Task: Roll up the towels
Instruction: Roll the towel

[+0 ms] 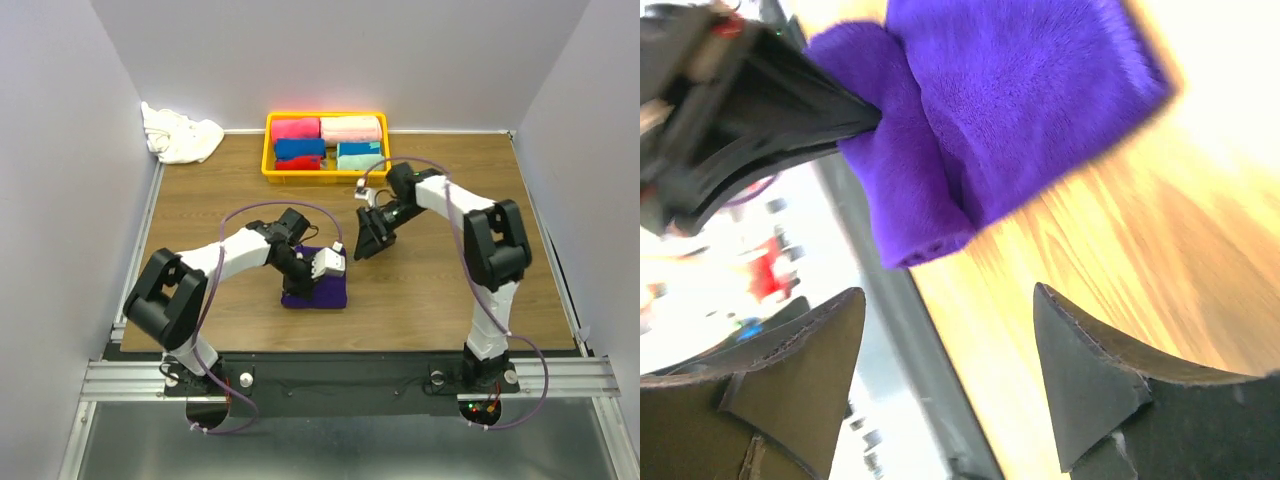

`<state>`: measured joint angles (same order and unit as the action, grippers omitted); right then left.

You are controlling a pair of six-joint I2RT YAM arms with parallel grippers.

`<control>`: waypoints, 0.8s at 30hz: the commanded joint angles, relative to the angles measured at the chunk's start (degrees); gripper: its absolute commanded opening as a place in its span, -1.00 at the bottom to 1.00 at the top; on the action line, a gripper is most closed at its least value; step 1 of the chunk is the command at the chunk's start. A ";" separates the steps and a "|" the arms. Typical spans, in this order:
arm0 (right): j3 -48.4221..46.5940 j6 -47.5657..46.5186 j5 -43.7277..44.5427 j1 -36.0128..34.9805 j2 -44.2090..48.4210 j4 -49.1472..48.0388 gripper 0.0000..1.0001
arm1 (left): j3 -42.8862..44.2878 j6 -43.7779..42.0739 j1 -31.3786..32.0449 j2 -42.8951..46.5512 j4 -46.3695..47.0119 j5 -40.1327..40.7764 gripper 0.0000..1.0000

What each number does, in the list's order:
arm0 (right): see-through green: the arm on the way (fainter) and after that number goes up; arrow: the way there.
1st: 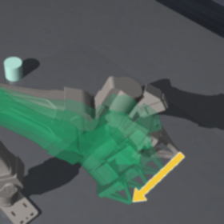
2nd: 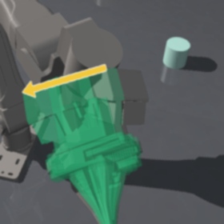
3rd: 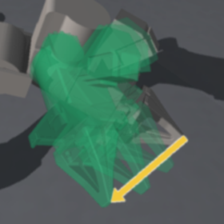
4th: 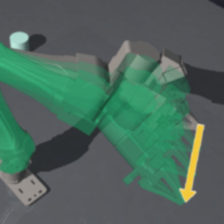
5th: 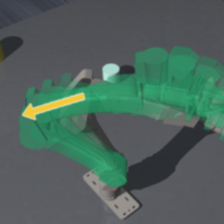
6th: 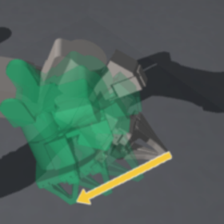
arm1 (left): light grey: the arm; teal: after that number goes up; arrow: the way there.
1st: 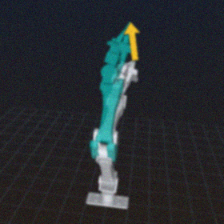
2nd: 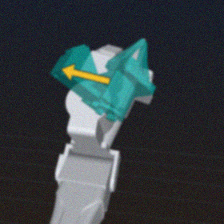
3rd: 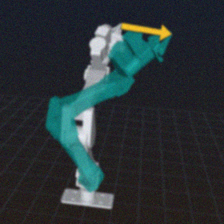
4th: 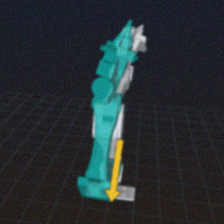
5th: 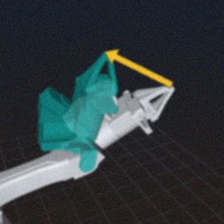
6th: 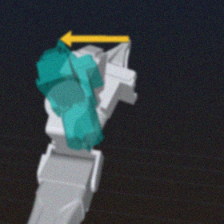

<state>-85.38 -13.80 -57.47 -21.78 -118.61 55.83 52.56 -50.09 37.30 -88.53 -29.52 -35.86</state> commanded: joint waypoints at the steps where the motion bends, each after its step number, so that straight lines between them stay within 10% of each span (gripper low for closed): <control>1: -1.72 -4.38 6.05 2.44 12.40 -1.34 0.46 | 4.30 -1.86 -1.88 -7.43 -8.80 -3.25 -0.74; 9: 5.40 -9.66 16.06 0.61 28.68 -5.91 0.44 | 14.85 -3.96 -6.88 -20.70 -17.14 -11.77 -0.68; 14: 11.45 -12.03 36.17 -14.32 33.17 -14.77 0.50 | 21.09 -5.99 -10.66 -29.67 -21.98 -13.89 -0.69; 17: 16.03 -13.62 47.05 -23.46 34.06 -22.68 0.99 | 24.51 -6.60 -11.81 -32.66 -23.30 -13.80 -0.69; 24: 24.55 -18.09 56.06 -32.88 30.72 -38.33 1.00 | 27.51 -7.13 -12.34 -35.65 -24.45 -12.66 -0.64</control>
<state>-63.37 -28.10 -10.79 -52.75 -86.24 30.48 79.22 -52.40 25.04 -120.33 -59.00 -58.54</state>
